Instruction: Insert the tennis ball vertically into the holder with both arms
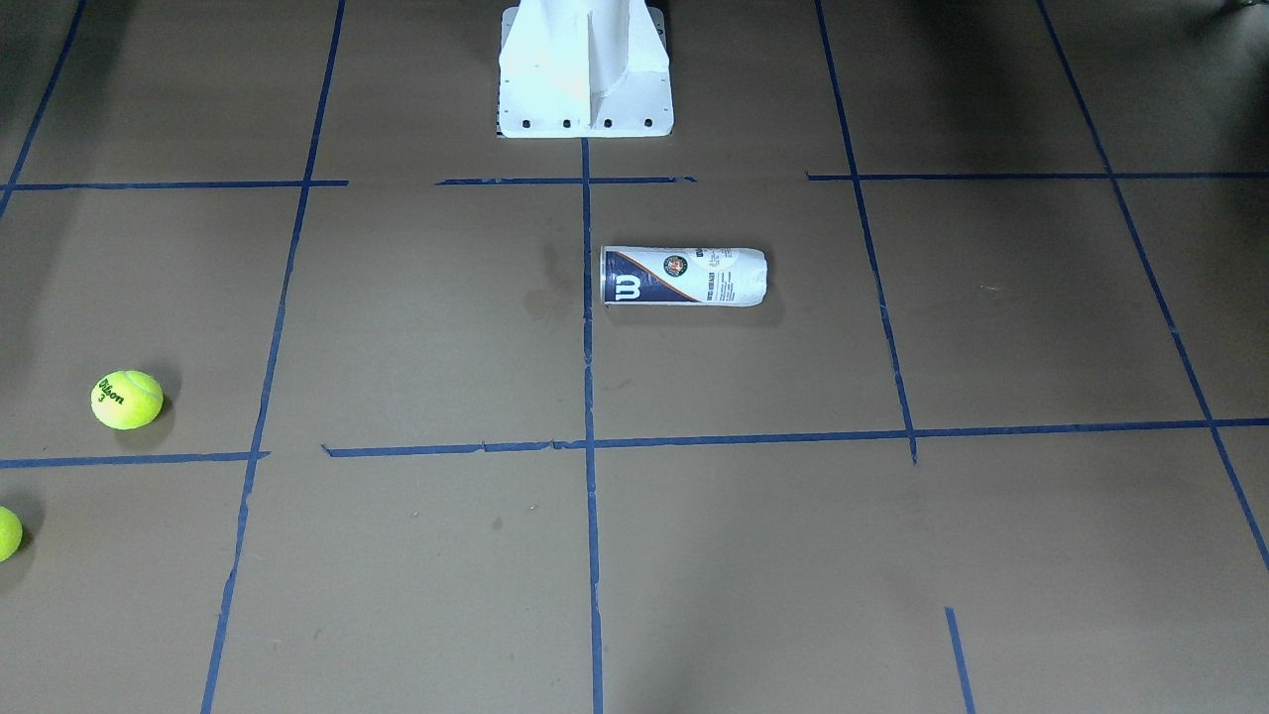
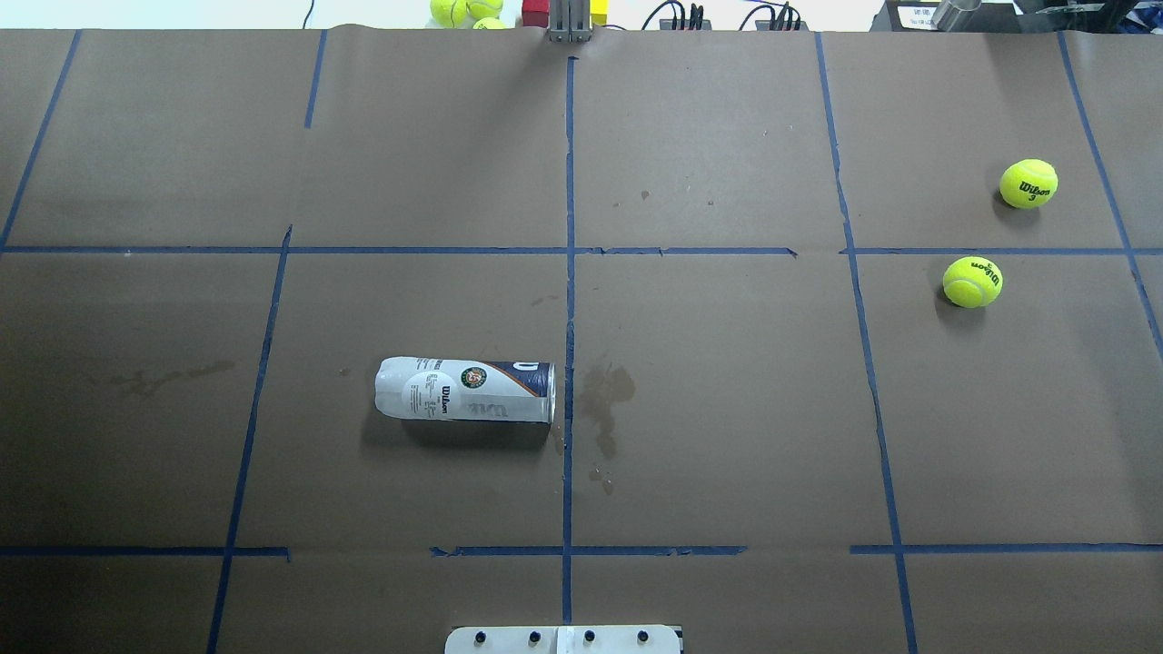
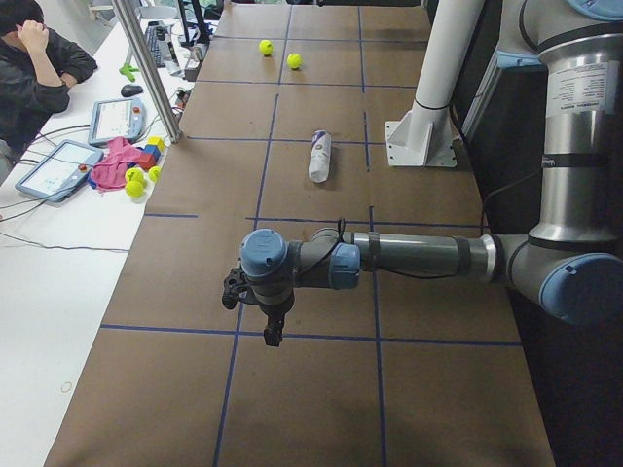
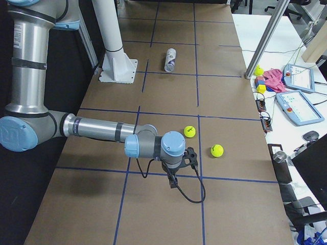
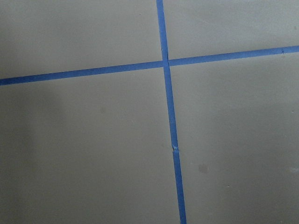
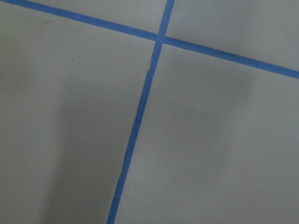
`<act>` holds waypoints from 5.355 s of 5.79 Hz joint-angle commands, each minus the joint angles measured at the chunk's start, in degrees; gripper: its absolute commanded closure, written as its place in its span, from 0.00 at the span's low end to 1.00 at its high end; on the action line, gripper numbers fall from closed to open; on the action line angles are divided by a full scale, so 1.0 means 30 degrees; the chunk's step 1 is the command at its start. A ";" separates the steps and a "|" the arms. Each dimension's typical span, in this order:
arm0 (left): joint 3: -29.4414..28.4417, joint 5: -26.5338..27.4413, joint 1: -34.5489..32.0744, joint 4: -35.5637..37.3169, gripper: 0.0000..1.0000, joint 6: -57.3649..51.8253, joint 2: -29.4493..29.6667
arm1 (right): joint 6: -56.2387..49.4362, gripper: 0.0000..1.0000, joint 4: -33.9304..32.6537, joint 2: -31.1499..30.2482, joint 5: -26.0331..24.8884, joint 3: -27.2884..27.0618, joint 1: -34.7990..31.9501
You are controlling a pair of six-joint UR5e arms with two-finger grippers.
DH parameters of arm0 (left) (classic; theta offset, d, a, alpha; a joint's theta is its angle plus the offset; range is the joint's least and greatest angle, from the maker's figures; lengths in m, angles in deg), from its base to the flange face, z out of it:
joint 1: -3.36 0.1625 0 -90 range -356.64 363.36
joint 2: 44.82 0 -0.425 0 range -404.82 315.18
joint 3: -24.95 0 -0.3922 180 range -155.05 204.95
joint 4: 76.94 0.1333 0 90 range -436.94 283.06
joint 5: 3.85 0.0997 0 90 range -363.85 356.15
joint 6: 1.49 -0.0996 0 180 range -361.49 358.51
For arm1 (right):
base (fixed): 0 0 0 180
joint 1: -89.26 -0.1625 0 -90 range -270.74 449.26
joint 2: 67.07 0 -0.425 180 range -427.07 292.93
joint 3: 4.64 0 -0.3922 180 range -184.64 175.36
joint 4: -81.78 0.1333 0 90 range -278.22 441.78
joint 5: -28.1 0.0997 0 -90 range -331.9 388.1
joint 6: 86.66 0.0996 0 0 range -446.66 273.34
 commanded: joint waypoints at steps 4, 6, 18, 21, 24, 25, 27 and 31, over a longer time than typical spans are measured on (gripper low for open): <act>0.1138 0.0087 0.0262 -0.0058 0.00 0.0145 0.0576 | 0.0087 0.00 0.0726 0.0582 -0.0026 -0.0705 0.0058; 0.1171 0.0030 0.0264 -0.4892 0.00 0.0234 0.1810 | 0.0929 0.00 0.4296 0.1515 -0.0087 -0.0068 0.0058; 0.3426 0.3074 1.5168 -0.3250 0.00 0.3906 1.3459 | 0.2461 0.00 0.4512 0.1230 -0.0026 0.0114 0.0058; 0.3399 0.8879 1.7831 0.3792 0.00 -0.0333 1.6572 | 0.2490 0.00 0.4512 0.1230 -0.0026 0.0173 0.0058; 0.2726 1.3758 2.1291 0.5087 0.00 -0.0439 1.6460 | 0.2490 0.00 0.4512 0.1142 -0.0026 0.0202 0.0058; 0.2609 1.4552 2.2082 0.5503 0.00 -0.0439 1.6489 | 0.2490 0.00 0.4512 0.1142 -0.0026 0.0202 0.0058; 0.0742 1.5407 2.2761 0.5478 0.00 -0.0439 1.7189 | 0.2490 0.00 0.4512 0.0997 -0.0026 0.0173 0.0058; -0.1053 1.6083 2.3348 0.5215 0.00 -0.0265 1.7925 | 0.2490 0.00 0.4512 0.0996 -0.0026 0.0260 0.0058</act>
